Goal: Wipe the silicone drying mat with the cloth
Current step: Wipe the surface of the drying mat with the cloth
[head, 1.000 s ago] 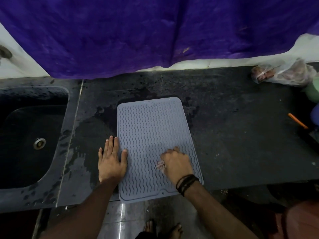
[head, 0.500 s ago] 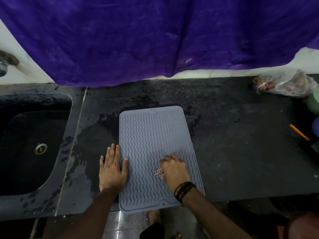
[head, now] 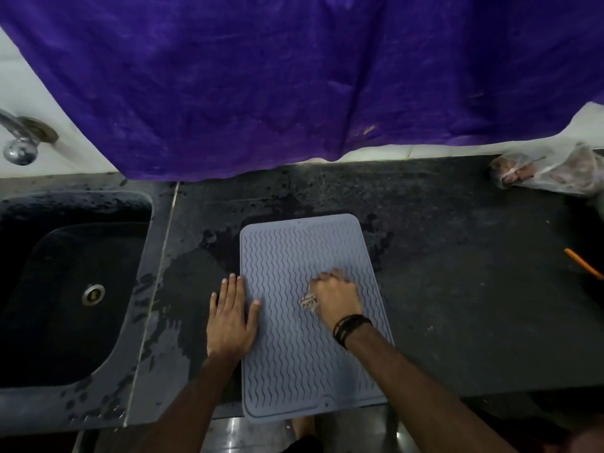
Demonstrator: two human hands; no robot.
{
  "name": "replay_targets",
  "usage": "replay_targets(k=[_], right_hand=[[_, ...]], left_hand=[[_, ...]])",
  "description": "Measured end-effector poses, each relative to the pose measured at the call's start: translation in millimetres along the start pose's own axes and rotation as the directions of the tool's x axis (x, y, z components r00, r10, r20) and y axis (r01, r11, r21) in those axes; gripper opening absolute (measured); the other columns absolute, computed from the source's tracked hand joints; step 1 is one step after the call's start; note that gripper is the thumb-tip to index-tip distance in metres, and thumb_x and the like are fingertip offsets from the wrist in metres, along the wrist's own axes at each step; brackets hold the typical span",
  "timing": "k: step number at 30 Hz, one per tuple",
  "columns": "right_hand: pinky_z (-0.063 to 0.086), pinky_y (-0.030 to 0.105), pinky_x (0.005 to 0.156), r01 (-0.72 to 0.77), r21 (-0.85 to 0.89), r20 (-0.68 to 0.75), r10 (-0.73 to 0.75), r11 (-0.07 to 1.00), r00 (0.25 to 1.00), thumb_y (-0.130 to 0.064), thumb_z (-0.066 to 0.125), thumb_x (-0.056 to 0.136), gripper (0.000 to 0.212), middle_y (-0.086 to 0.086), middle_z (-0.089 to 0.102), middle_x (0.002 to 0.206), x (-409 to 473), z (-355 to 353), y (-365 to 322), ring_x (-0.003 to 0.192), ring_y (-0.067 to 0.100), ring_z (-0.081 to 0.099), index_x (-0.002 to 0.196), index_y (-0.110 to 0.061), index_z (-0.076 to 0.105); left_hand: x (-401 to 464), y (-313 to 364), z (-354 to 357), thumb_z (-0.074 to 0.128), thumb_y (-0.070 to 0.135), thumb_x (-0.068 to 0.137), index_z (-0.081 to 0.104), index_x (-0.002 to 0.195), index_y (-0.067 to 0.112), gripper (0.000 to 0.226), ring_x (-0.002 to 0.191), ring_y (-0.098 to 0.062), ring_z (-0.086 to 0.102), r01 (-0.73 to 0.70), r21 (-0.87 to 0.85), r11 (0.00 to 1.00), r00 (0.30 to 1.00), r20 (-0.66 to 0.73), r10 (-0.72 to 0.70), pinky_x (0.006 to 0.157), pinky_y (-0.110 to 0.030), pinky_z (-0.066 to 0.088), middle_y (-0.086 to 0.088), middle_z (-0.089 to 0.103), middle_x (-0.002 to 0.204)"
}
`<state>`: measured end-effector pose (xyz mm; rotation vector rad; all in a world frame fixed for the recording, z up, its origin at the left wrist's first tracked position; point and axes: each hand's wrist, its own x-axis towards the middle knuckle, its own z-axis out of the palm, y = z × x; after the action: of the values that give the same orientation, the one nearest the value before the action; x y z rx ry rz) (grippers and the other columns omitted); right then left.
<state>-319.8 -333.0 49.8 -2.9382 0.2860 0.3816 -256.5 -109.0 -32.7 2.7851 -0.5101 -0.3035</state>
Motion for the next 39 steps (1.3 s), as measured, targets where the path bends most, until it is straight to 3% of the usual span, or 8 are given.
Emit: replay_targets(k=[6,10,13,17,22,30,33,39], right_hand=[[0.046,0.038,0.095,0.023,-0.012,0.061,-0.022,1.000,0.998,-0.010,0.055,0.088,0.036,0.006,0.055,0.131,-29.8,17.7,-1.3,0.125,0.024,0.043,0.124,-0.013,0.056],[0.052,0.035,0.088,0.006,-0.001,0.110,-0.006,1.000,0.994,-0.014,0.059,0.088,0.024,0.005,0.061,0.120,-36.0,11.5,-0.1,0.116,0.022,0.051,0.112,-0.014,0.063],[0.053,0.035,0.085,-0.027,0.042,0.039,0.025,0.999,0.999,-0.017,0.063,0.087,0.021,0.003,0.064,0.115,-16.6,-4.5,5.1,0.109,0.020,0.055,0.107,-0.017,0.065],[0.052,0.037,0.090,-0.032,0.029,-0.058,0.033,0.999,0.998,-0.013,0.064,0.085,0.036,0.002,0.061,0.124,26.6,-19.5,8.7,0.118,0.023,0.050,0.120,-0.016,0.060],[0.048,0.040,0.097,0.008,-0.018,0.013,-0.008,1.000,1.000,-0.012,0.065,0.084,0.046,0.004,0.053,0.134,35.2,-7.5,9.1,0.128,0.025,0.041,0.128,-0.014,0.054],[0.052,0.036,0.089,0.080,-0.038,0.108,-0.075,0.996,0.991,-0.016,0.066,0.084,0.029,0.006,0.062,0.119,8.4,2.9,15.8,0.113,0.022,0.052,0.113,-0.013,0.063],[0.053,0.035,0.085,0.062,-0.007,0.048,-0.062,0.998,0.997,-0.015,0.065,0.084,0.026,0.003,0.064,0.115,29.5,-14.6,17.5,0.110,0.021,0.054,0.110,-0.017,0.065],[0.048,0.038,0.097,0.002,0.040,-0.049,0.000,0.999,0.999,-0.005,0.058,0.084,0.042,0.004,0.058,0.128,82.7,-32.7,21.7,0.124,0.024,0.045,0.125,-0.016,0.058]], left_hand=[[63.9,6.9,-9.4,0.005,0.061,0.096,-0.001,0.160,0.015,0.079,0.153,-0.013,-0.011,-0.051,-0.035,0.998,0.997,0.051,0.053,0.124,-0.037,-0.009,-0.001,-0.005,0.168],[67.6,6.0,-3.5,0.003,0.060,0.095,0.000,0.159,0.014,0.079,0.154,-0.014,-0.008,-0.070,-0.035,0.997,0.997,0.020,0.071,0.125,-0.040,-0.006,-0.002,-0.003,0.168],[67.3,4.2,0.2,0.008,0.057,0.098,0.003,0.159,0.014,0.075,0.154,-0.014,-0.005,-0.080,-0.040,0.996,0.996,-0.029,0.079,0.126,-0.041,-0.003,-0.001,0.000,0.168],[66.1,6.5,2.4,0.009,0.056,0.099,0.002,0.160,0.016,0.073,0.154,-0.012,-0.008,-0.072,-0.015,0.997,0.997,-0.038,0.071,0.126,-0.039,-0.005,0.000,-0.002,0.168],[69.3,5.1,4.1,0.009,0.057,0.099,-0.001,0.159,0.019,0.071,0.153,-0.011,-0.008,-0.057,-0.006,0.998,0.998,-0.040,0.057,0.126,-0.038,-0.005,0.002,-0.003,0.167],[68.1,7.5,1.6,0.009,0.058,0.099,-0.005,0.158,0.023,0.070,0.152,-0.008,-0.010,-0.034,0.002,0.999,0.998,-0.049,0.034,0.126,-0.038,-0.004,0.006,-0.005,0.166],[66.5,8.6,-0.5,0.010,0.057,0.099,-0.003,0.159,0.022,0.070,0.153,-0.009,-0.008,-0.045,-0.003,0.999,0.998,-0.047,0.045,0.125,-0.037,-0.005,0.006,-0.005,0.165],[67.1,10.6,-3.5,0.006,0.060,0.097,-0.004,0.159,0.024,0.072,0.152,-0.007,-0.011,-0.028,-0.013,1.000,0.999,-0.035,0.028,0.124,-0.034,-0.008,0.007,-0.005,0.167]])
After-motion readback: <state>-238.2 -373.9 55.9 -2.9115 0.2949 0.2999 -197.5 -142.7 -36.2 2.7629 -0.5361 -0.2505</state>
